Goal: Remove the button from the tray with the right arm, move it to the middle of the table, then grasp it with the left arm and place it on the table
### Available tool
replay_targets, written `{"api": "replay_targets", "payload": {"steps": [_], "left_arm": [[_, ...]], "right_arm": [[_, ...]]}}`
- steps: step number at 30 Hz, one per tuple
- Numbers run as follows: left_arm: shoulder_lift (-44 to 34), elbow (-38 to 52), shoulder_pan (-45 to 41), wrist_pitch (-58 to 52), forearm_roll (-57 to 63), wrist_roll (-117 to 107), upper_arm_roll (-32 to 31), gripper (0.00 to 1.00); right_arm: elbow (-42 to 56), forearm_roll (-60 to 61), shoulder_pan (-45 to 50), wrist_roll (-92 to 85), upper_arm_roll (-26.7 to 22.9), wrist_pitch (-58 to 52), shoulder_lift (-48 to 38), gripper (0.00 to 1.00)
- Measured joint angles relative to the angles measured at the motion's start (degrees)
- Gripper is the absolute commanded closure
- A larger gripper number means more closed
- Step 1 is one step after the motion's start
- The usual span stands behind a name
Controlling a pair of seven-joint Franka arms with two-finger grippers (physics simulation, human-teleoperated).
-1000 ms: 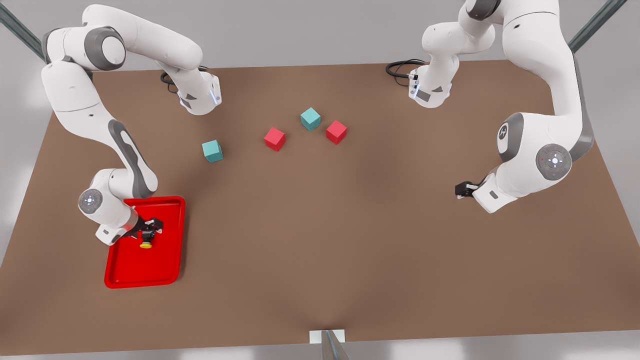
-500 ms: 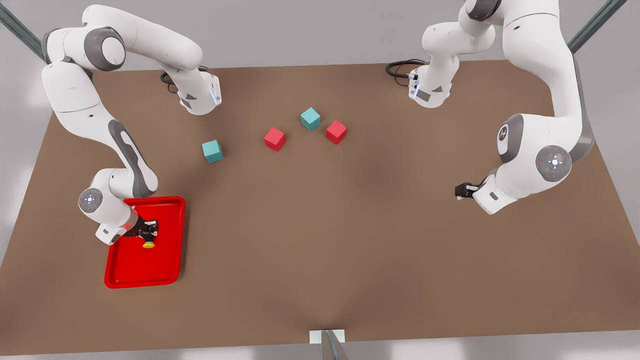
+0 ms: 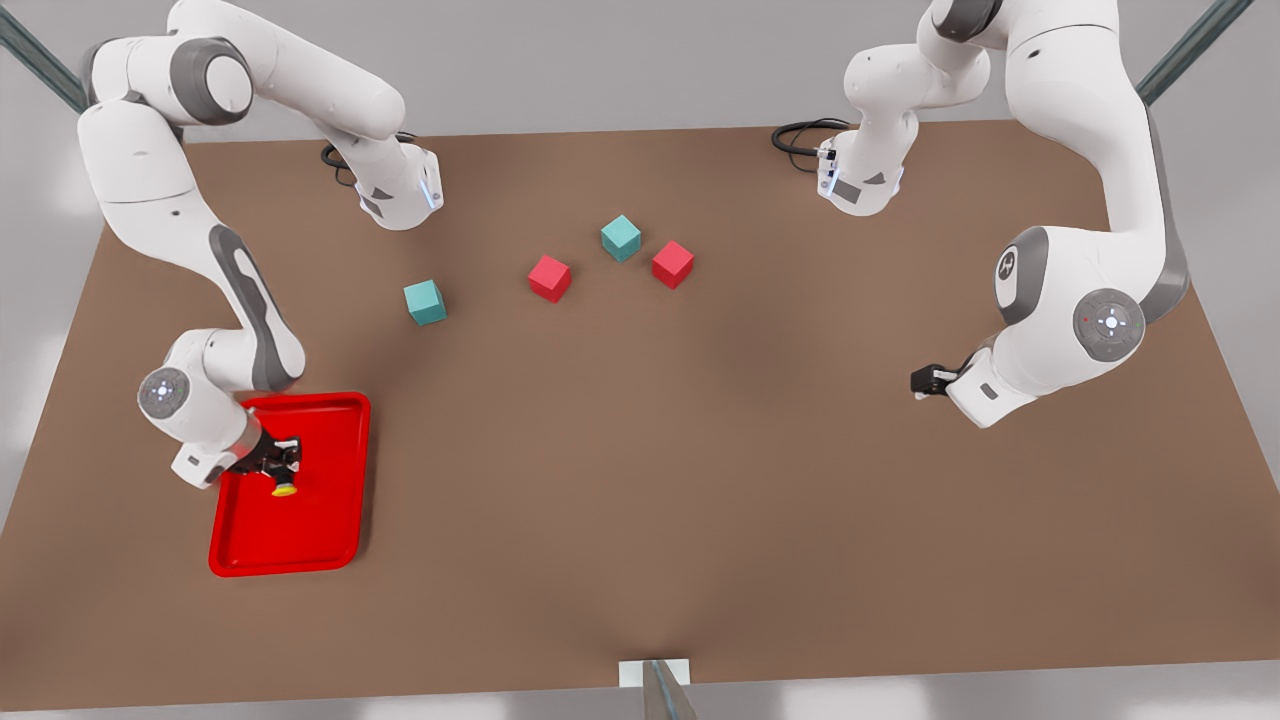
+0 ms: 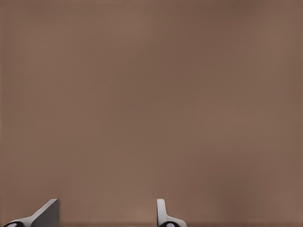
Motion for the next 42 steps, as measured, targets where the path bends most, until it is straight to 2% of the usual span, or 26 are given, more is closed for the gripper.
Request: {"api": "replay_targets", "payload": {"steps": [5, 11, 12, 15, 16, 18, 21, 26, 30, 31, 32, 36, 38, 40, 42], "left_arm": [[-0.1, -0.1, 0.0, 0.0, 0.0, 0.0, 0.0, 0.0], [0.0, 0.0, 0.0, 0.0, 0.0, -0.1, 0.0, 0.0], [0.0, 0.0, 0.0, 0.0, 0.0, -0.1, 0.0, 0.0], [0.0, 0.0, 0.1, 0.0, 0.0, -0.1, 0.0, 0.0], [0.0, 0.0, 0.0, -0.1, 0.0, -0.1, 0.0, 0.0], [-0.1, 0.1, -0.5, -0.9, -0.1, -0.1, 0.0, 0.0], [-0.4, 1.7, -1.3, -1.8, -0.2, -0.1, -0.1, 0.0], [-0.8, 2.4, -0.8, -3.1, -0.3, -0.2, 0.0, 0.0], [-0.4, 2.6, -1.0, -3.3, -0.2, -0.2, 0.1, 0.0], [-0.4, 2.6, -1.1, -3.3, -0.1, -0.2, 0.1, 0.0], [-0.3, 2.6, -1.2, -3.4, -0.1, -0.2, 0.1, 0.0], [-0.1, 2.6, -1.3, -3.4, -0.1, -0.2, 0.1, 0.0], [-0.2, 3.2, -1.5, -3.5, 0.2, -0.2, 0.1, 0.0], [-0.2, 3.8, -1.5, -3.5, 0.6, -0.2, 0.1, 0.0], [-0.3, 4.0, -1.5, -3.6, 0.8, -0.2, 0.1, 0.0]], "right_arm": [[-0.2, 1.2, 1.6, 0.1, 2.3, -6.8, -7.1, 0.57], [1.6, 11.2, 19.1, 3.8, 1.8, -13.2, -7.9, 0.57], [3.0, 12.9, 24.6, 4.9, -0.3, -13.9, -7.3, 0.57], [10.7, 19.1, 45.8, 9.3, -12.2, -16.4, -3.3, 0.57], [14.7, 20.7, 49.9, 11.0, -13.9, -17.4, -0.9, 0.57], [22.5, 23.0, 54.7, 14.5, -15.4, -19.1, 4.5, 0.57], [34.3, 27.6, 64.6, 19.9, -22.0, -21.6, 12.3, 0.57], [52.4, 34.3, 75.3, 28.6, -28.8, -26.9, 25.2, 0.57], [62.1, 38.0, 78.6, 35.5, -29.6, -28.9, 33.3, 0.54], [63.4, 38.6, 79.1, 37.1, -29.7, -28.9, 34.5, 0.09], [64.2, 38.9, 79.2, 38.7, -29.7, -28.7, 35.3, 0.0], [64.7, 39.7, 77.8, 44.7, -29.7, -27.8, 35.6, 0.0], [61.1, 39.8, 74.6, 47.0, -29.1, -28.1, 30.5, 0.0], [45.7, 39.6, 69.4, 47.6, -27.4, -28.4, 18.3, 0.0], [30.4, 36.9, 55.7, 47.3, -17.6, -28.7, 5.7, 0.0]]}}
